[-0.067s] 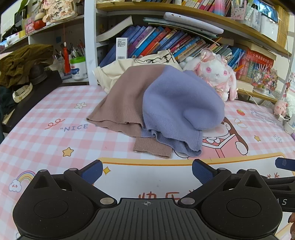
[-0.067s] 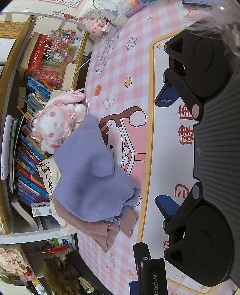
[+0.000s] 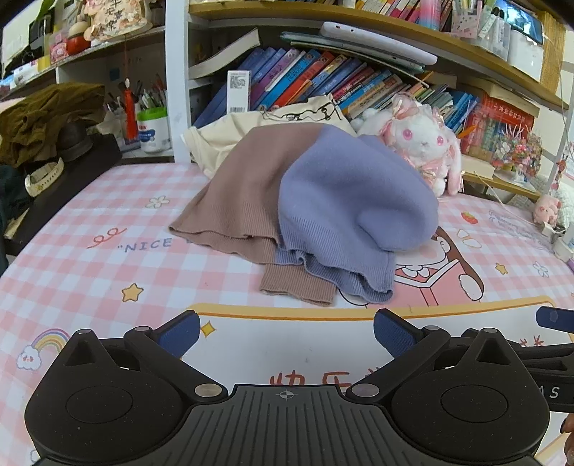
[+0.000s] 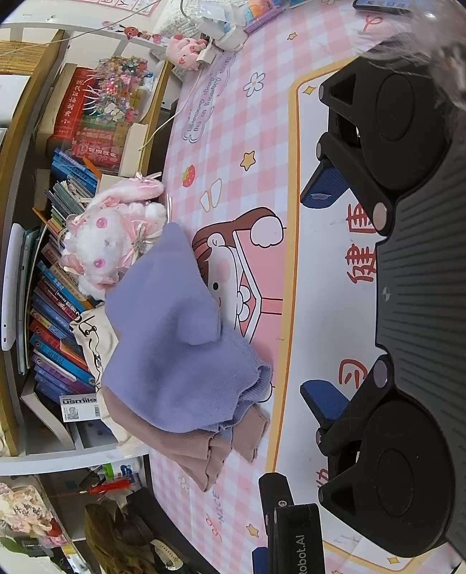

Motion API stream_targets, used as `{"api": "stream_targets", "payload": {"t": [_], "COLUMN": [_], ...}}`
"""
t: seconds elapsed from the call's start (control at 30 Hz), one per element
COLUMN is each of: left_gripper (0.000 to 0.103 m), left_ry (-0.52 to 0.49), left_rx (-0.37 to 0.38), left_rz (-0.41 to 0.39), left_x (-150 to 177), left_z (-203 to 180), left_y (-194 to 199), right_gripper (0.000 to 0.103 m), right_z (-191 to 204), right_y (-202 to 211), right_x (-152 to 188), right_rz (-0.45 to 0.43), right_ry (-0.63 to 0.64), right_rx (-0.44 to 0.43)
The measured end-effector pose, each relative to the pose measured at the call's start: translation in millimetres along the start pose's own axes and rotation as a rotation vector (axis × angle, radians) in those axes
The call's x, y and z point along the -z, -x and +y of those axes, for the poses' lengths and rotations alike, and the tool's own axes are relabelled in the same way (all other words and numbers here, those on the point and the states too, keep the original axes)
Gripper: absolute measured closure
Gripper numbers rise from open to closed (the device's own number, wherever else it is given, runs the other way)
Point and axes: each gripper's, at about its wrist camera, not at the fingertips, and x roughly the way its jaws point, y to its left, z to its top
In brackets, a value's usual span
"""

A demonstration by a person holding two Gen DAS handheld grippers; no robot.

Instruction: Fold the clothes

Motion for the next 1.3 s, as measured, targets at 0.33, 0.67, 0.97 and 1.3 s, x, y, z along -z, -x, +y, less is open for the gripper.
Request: {"api": "stream_targets", "payload": {"t": [0.33,0.67,0.97,1.3], "left_gripper": [0.000,0.000,0.000,0.000], "left_ry": [0.034,0.031,0.027,0.027], "left_rx": [0.006,0.002,-0.001,-0.004], "left_rz": [0.038,0.041,0.049,0.052], "left_x": [-2,0,-2,-2], "left_z": [5,7,5,5], "left_y": [-7,-9,-10,-11], "right_gripper": [0.000,0.000,0.000,0.000], "right_z": [1,1,0,0], "right_y": [-2,-4,-5,-6], "right_x": [0,-1,-1,-2], "right_rz": [0.001,0.005,0.009,0.016], "right_ry": [0.003,0.006,0.002,0.005], "right_rx": [0.001,0.003,0.004,0.004]}}
